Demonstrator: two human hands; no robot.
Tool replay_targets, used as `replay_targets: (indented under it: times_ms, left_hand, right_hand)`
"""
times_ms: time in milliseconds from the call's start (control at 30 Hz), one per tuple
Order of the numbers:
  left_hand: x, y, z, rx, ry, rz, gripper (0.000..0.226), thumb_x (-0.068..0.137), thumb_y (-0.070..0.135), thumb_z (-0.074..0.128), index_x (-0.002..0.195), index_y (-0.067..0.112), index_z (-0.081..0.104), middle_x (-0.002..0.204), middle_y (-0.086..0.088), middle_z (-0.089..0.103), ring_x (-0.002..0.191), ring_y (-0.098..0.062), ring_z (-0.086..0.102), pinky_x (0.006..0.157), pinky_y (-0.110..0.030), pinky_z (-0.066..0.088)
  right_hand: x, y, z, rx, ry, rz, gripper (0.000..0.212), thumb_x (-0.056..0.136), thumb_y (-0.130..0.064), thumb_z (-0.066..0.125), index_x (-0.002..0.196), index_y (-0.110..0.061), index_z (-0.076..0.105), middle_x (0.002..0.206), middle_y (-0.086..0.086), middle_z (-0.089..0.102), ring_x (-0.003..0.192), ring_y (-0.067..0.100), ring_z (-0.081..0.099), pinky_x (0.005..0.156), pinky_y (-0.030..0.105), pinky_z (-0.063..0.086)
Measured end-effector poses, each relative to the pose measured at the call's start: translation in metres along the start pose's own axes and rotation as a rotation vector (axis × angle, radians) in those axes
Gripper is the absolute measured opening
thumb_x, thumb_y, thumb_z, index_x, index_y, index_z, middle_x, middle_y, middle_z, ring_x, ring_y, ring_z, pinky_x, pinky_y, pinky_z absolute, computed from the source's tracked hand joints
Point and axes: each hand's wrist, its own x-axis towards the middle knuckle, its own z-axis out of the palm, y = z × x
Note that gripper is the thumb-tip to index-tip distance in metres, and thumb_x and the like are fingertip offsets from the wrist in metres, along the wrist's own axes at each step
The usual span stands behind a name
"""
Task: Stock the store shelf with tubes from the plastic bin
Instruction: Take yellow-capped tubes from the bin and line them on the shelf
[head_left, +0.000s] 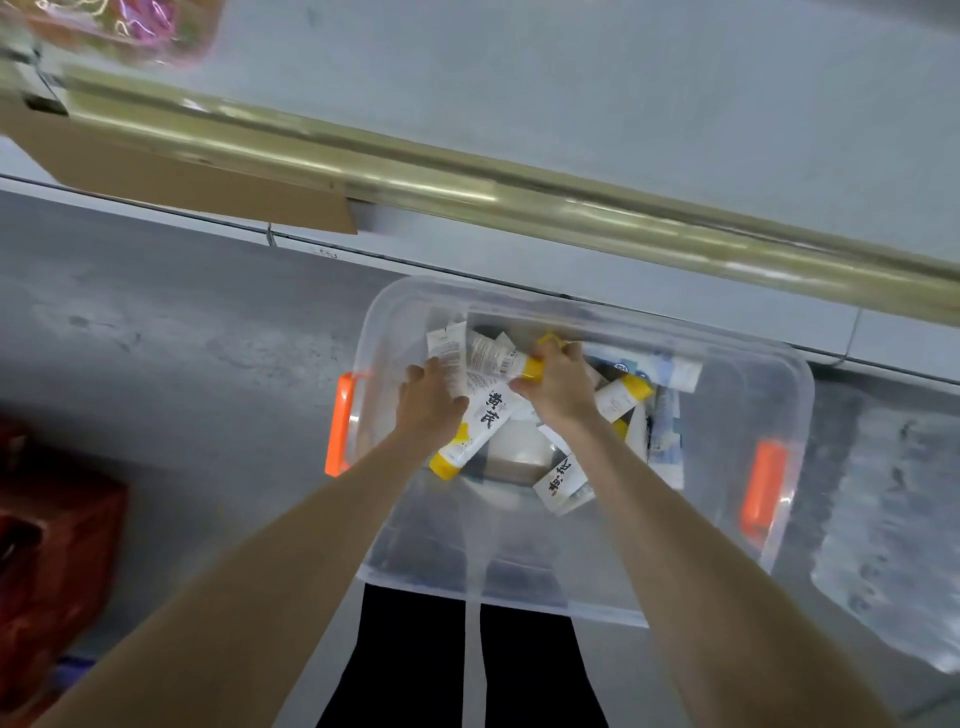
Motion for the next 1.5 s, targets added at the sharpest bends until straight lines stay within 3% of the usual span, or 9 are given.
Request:
replay_targets:
  times_ms: [200,367,700,933,1067,1167,1300,1400,1500]
  left_hand:
    - [0.008,-0.004,0.007,-0.21,-0.02,-0.077,0.054,0.087,0.019,0.061,0.131,0.008,0.033,0.127,-0.019,0.048,0.112,-0.036,0.052,0.089,-0.035,0.041]
    - [0.008,-0.001,0.009,-0.354,-0.033,-0.158,0.071,0.078,0.015,0.071,0.134,0.006,0.028,0.121,-0.017,0.056,0.11,-0.033,0.055,0.085,-0.033,0.043]
    - [-0.028,-0.01,0.023,-0.385,-0.175,-0.12,0.066,0.062,0.005,0.082,0.119,0.004,0.048,0.11,-0.008,0.059,0.107,-0.028,0.057,0.088,-0.035,0.048]
    - [-0.076,-0.001,-0.003,-0.518,-0.083,-0.01,0.064,0.06,0.006,0.084,0.116,0.012,0.053,0.105,-0.004,0.061,0.101,-0.025,0.06,0.092,-0.042,0.05]
    - [-0.115,0.013,-0.032,-0.55,-0.035,0.121,0.06,0.059,0.011,0.085,0.113,0.01,0.058,0.103,-0.006,0.067,0.1,-0.027,0.063,0.084,-0.039,0.053]
    - [-0.146,0.025,-0.059,-0.561,0.028,0.229,0.033,0.072,0.005,0.077,0.1,0.012,0.061,0.085,0.002,0.066,0.085,-0.018,0.065,0.067,-0.016,0.05]
    - [-0.19,0.043,-0.104,-0.562,0.136,0.354,0.032,0.074,0.012,0.076,0.104,0.014,0.063,0.096,-0.005,0.069,0.092,-0.023,0.064,0.075,-0.031,0.052]
    - [-0.222,0.061,-0.14,-0.575,0.2,0.446,0.032,0.077,0.008,0.073,0.108,0.006,0.064,0.096,-0.011,0.067,0.08,-0.022,0.061,0.06,-0.021,0.05]
    - [-0.256,0.082,-0.174,-0.567,0.243,0.552,0.033,0.077,0.007,0.073,0.109,0.005,0.062,0.1,-0.015,0.068,0.077,-0.023,0.062,0.063,-0.03,0.052]
  right_hand:
    - [-0.007,0.016,0.013,0.187,-0.083,0.092,0.047,0.079,-0.02,0.072,0.115,-0.006,0.046,0.113,0.01,0.058,0.101,0.026,0.055,0.08,0.034,0.043]
    - [-0.013,0.027,0.02,0.313,-0.179,0.109,0.068,0.074,-0.012,0.074,0.134,-0.01,0.041,0.129,0.005,0.052,0.116,0.024,0.051,0.089,0.03,0.039]
    - [-0.048,0.067,0.009,0.351,-0.3,0.308,0.052,0.079,0.001,0.058,0.125,-0.01,0.037,0.117,0.006,0.048,0.104,0.023,0.048,0.074,0.03,0.046]
    - [-0.094,0.061,-0.021,0.524,-0.147,0.148,0.06,0.075,-0.046,0.068,0.126,-0.02,0.049,0.123,-0.003,0.058,0.11,0.018,0.056,0.098,0.04,0.045]
    - [-0.121,0.036,-0.053,0.502,-0.113,0.02,0.043,0.076,-0.029,0.073,0.114,-0.017,0.058,0.108,-0.001,0.065,0.1,0.018,0.061,0.083,0.029,0.047]
    - [-0.143,0.014,-0.083,0.481,-0.109,-0.073,0.04,0.075,-0.021,0.074,0.111,-0.018,0.056,0.105,0.001,0.065,0.096,0.018,0.062,0.081,0.031,0.048]
    - [-0.185,-0.018,-0.129,0.585,-0.107,-0.222,0.035,0.081,-0.022,0.07,0.114,-0.018,0.058,0.11,-0.001,0.065,0.096,0.013,0.062,0.081,0.025,0.047]
    - [-0.216,-0.042,-0.166,0.575,-0.033,-0.347,0.014,0.086,-0.028,0.065,0.097,-0.02,0.065,0.094,-0.004,0.067,0.077,0.003,0.061,0.068,0.015,0.046]
    - [-0.243,-0.065,-0.204,0.566,0.047,-0.416,0.021,0.085,-0.031,0.066,0.101,-0.018,0.061,0.092,-0.004,0.064,0.073,0.004,0.06,0.058,0.014,0.046]
